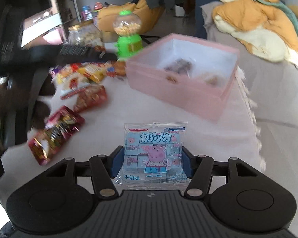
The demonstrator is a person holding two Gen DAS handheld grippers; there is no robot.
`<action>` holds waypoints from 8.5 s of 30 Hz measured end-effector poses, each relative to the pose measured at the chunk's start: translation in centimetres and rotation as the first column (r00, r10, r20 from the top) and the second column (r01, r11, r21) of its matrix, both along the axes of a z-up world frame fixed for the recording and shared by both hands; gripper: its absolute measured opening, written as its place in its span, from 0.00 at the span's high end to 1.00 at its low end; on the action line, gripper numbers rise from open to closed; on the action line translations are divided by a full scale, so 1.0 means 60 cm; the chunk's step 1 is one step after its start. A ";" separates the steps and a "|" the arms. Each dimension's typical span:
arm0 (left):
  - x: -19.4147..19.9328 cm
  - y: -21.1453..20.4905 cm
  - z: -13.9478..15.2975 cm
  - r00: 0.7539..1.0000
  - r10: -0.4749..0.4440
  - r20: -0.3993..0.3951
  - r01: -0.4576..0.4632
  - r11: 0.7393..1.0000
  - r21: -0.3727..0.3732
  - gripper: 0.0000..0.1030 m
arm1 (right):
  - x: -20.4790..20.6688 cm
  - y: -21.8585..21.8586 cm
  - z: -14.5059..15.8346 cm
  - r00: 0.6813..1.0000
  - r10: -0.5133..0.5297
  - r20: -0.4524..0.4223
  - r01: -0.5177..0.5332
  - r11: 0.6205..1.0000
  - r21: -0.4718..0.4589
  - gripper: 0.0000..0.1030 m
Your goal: Organize snacks
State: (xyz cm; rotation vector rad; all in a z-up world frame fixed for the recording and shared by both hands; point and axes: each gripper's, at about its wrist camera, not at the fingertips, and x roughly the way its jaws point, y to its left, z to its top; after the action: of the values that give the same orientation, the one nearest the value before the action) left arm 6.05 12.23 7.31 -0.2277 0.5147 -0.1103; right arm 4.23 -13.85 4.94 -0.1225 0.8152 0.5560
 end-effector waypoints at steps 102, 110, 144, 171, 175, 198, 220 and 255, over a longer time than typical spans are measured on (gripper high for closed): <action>0.063 0.189 -0.093 0.974 0.178 -0.143 -0.164 0.980 0.110 0.60 | 0.144 0.209 -0.055 0.974 0.180 -0.140 -0.186 0.982 -0.030 0.46; -0.038 0.181 -0.084 0.976 0.137 -0.167 -0.116 0.985 0.131 0.69 | 0.105 0.110 -0.066 0.991 0.094 -0.090 -0.100 0.993 -0.069 0.46; 0.011 -0.025 -0.050 0.981 0.053 -0.189 0.010 0.947 0.321 0.65 | 0.046 0.074 -0.110 0.995 -0.006 0.096 0.010 0.999 -0.034 0.02; 0.060 0.013 -0.089 0.944 0.098 -0.315 -0.014 0.966 0.258 0.16 | 0.046 0.072 -0.109 0.996 -0.012 0.092 0.015 0.999 -0.033 0.00; 0.076 0.018 -0.092 0.947 0.098 -0.307 -0.032 0.977 0.212 0.09 | 0.045 0.071 -0.109 0.996 -0.010 0.090 0.013 0.999 -0.030 0.00; -0.059 -0.074 0.017 0.978 -0.144 -0.152 0.168 0.973 0.156 0.21 | 0.012 0.034 -0.029 0.997 -0.043 0.067 0.046 0.998 -0.040 0.43; 0.251 -0.227 -0.017 0.982 -0.122 -0.143 0.139 0.984 0.115 0.21 | 0.013 -0.016 -0.028 0.992 -0.033 0.123 0.036 0.999 -0.027 0.41; 0.154 -0.110 0.050 0.972 -0.231 -0.041 0.230 0.973 -0.010 0.23 | -0.010 -0.046 -0.049 0.998 0.067 -0.021 -0.068 0.997 -0.042 0.43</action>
State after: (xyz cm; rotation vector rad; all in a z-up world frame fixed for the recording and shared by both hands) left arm 15.28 5.61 10.33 -0.1746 0.5812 -0.3339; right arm 3.66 -16.58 2.03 -0.1843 0.8441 0.6046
